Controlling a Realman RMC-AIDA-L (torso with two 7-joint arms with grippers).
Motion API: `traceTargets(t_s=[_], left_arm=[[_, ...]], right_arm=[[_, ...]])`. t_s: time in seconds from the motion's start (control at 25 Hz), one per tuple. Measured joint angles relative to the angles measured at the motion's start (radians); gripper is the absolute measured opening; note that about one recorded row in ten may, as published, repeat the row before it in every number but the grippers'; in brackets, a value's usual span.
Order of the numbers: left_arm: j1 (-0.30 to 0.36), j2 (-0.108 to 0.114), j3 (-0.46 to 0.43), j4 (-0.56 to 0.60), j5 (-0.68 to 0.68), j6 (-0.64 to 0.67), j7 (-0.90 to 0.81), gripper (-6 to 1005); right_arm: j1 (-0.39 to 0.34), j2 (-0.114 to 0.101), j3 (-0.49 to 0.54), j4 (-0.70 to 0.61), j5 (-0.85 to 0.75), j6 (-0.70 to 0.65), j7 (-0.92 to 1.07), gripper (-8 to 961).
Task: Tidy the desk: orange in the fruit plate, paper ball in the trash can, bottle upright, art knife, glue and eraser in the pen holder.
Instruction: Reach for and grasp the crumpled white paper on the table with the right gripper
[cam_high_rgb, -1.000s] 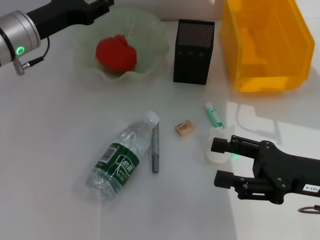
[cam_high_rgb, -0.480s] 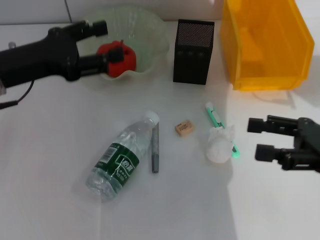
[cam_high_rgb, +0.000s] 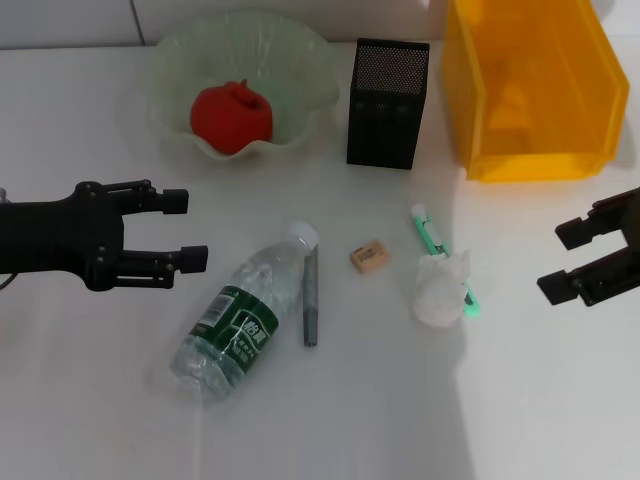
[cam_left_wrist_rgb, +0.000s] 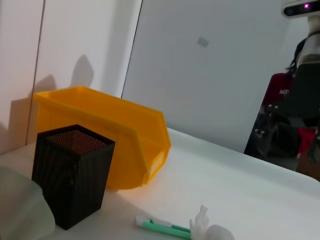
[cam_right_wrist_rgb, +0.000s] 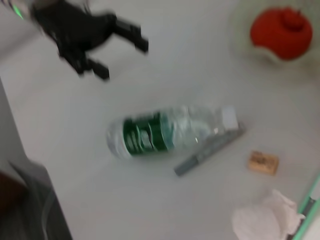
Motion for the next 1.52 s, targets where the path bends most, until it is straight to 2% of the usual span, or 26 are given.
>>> traceTargets(t_s=[0.12,0.28,0.36,0.84,1.2,1.52], left_arm=[[0.008,0.000,-0.003,0.000,0.013,-0.006,-0.007,842],[0.016,0.000,-0.004,0.002,0.015,-0.008,-0.010,839],[0.018,0.001,-0.004,0.002,0.015,-0.010,-0.010,838],[0.015,-0.013,-0.014,0.002,0.015,-0.028,-0.013,832],[0.015,-0.019,-0.019,-0.002,0.015,-0.038,-0.013,827],[0.019,-0.020,-0.019,-0.006,0.016,-0.045,-0.013,822]], right_arm=[[0.059,0.013,-0.141,-0.016,-0.146,0.033,0.038,806],[0.107,0.022,-0.330,0.039,-0.276,0.140,0.069,805],[0.115,0.021,-0.405,0.068,-0.283,0.197,0.074,805],[0.139,0.025,-0.671,0.213,-0.283,0.440,0.091,805],[0.177,0.029,-0.757,0.318,-0.264,0.543,0.100,804],[0.212,0.029,-0.769,0.398,-0.241,0.577,0.101,804]])
